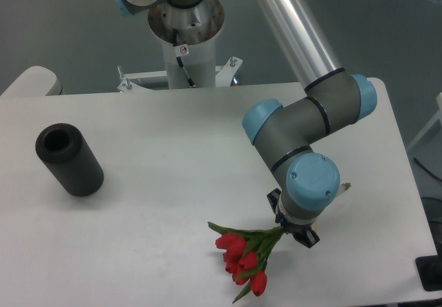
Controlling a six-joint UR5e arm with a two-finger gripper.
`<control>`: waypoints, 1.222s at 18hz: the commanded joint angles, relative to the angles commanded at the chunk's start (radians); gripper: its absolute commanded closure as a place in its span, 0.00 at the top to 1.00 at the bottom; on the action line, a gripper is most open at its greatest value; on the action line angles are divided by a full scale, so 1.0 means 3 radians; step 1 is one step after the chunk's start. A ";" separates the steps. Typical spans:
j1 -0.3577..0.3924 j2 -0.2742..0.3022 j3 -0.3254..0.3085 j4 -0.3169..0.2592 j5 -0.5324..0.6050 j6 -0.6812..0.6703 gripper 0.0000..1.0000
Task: Insert the flowers into the vase
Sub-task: 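Carry the held red tulips with the gripper toward the black vase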
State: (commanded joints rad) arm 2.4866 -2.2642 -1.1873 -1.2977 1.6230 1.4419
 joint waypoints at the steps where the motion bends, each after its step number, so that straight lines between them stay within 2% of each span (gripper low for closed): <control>1: 0.0000 0.0000 0.0000 0.0000 0.0000 0.0000 0.03; 8: -0.0061 0.0010 -0.0010 -0.0005 0.0005 -0.0010 0.03; 11: -0.0077 0.0061 -0.0102 0.0000 -0.0056 -0.0097 0.04; 13: -0.0082 0.0077 -0.0112 -0.0005 -0.0133 -0.0179 0.05; 16: -0.0092 0.0158 -0.0250 0.0000 -0.0347 -0.0210 0.04; 22: -0.0373 0.0347 -0.0342 0.0025 -0.0741 -0.0715 0.04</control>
State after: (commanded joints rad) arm 2.3747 -2.1600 -1.2900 -1.2901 1.4008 1.2274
